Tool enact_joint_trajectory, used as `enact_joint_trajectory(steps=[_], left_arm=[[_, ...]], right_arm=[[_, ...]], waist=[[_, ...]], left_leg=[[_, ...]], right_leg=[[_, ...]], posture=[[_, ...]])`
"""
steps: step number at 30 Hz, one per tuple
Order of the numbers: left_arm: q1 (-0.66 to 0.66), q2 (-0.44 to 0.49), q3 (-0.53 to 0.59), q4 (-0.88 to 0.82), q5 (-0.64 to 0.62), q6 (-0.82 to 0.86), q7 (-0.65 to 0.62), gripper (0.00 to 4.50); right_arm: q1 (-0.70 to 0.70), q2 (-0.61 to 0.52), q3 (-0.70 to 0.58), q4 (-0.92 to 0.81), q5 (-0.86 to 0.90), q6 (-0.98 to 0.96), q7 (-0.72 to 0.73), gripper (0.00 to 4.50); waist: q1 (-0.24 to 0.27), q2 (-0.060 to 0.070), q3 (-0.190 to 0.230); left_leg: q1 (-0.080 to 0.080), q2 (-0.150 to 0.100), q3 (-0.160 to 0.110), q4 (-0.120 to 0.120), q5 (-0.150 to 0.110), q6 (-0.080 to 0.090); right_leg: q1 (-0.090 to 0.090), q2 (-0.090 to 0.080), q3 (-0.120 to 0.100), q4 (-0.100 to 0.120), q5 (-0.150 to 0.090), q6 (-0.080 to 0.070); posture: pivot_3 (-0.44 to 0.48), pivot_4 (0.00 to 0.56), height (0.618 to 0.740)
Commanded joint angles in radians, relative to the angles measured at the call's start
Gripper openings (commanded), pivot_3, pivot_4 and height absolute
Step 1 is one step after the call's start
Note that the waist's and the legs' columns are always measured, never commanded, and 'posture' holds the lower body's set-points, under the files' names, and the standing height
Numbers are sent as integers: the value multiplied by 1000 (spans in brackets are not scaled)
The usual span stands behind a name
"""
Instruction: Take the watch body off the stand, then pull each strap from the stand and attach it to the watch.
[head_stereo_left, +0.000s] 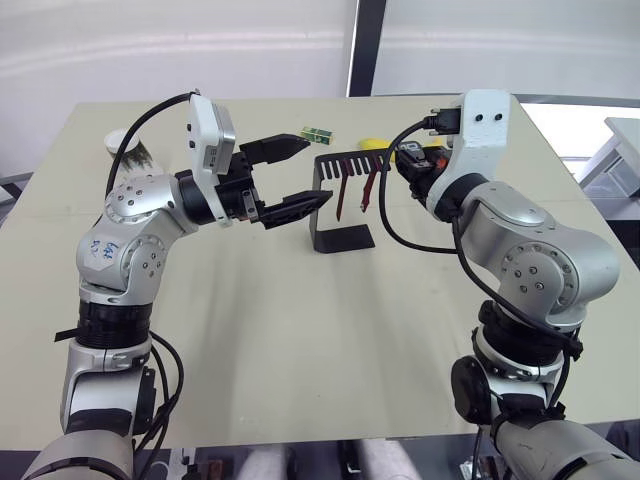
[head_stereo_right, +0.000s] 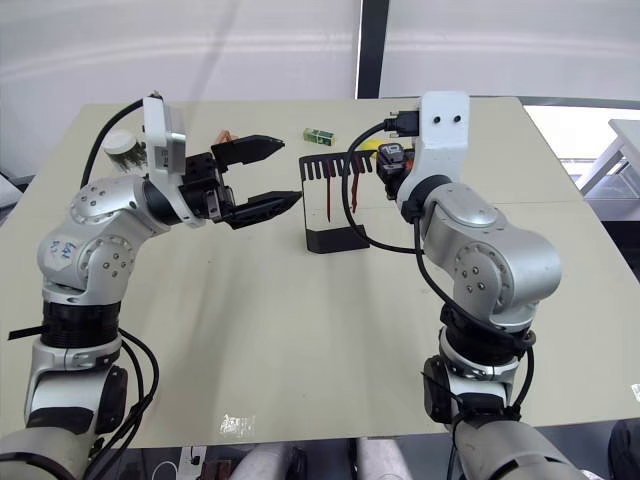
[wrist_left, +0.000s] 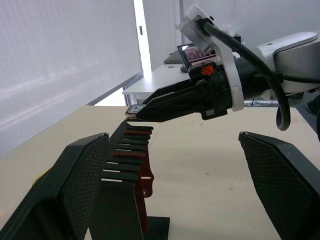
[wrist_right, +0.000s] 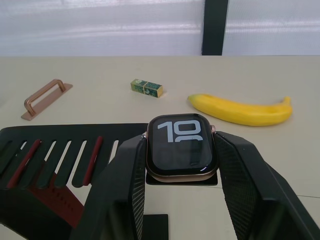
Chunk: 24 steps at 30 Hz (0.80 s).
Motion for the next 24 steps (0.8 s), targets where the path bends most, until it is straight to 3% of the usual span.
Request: enact_joint_trajectory(steps=[1,7,11,18,24], left_arm=[[-3,-3,26,-32,-5,-20,8,4500],[-9,-15,25,-52,-28,-1,6,4500],[13,-2,17,-94,-61,30,-31,4500],[117,29,-50,-154,-54,23,-138,4500],[179,23,-137,-143,16,-56,-213,4500]], right_arm=[[-27,9,-25,-39,5,-1,19,1577],[-24,-30,-109,-134,62,34,79,1577],[57,-110,-217,-257,134,97,170,1577],[415,-202,-380,-410,190,50,293,1577],[757,-179,-298,-350,103,-240,344,1577]], waist=[[0,0,0],[1,0,0],[6,0,0],[13,0,0],[26,1,-1]], left_leg=[[0,0,0,0,0,0],[0,0,0,0,0,0],[-1,0,-1,0,0,0],[0,0,-2,0,0,0],[1,0,1,-1,0,0]], right_leg=[[0,0,0,0,0,0],[0,0,0,0,0,0],[0,-1,-1,0,0,0],[3,-1,-1,-2,0,0],[2,0,3,-4,0,0]], posture=[[0,150,740],[0,150,740],[0,150,740],[0,150,740],[0,150,740]])
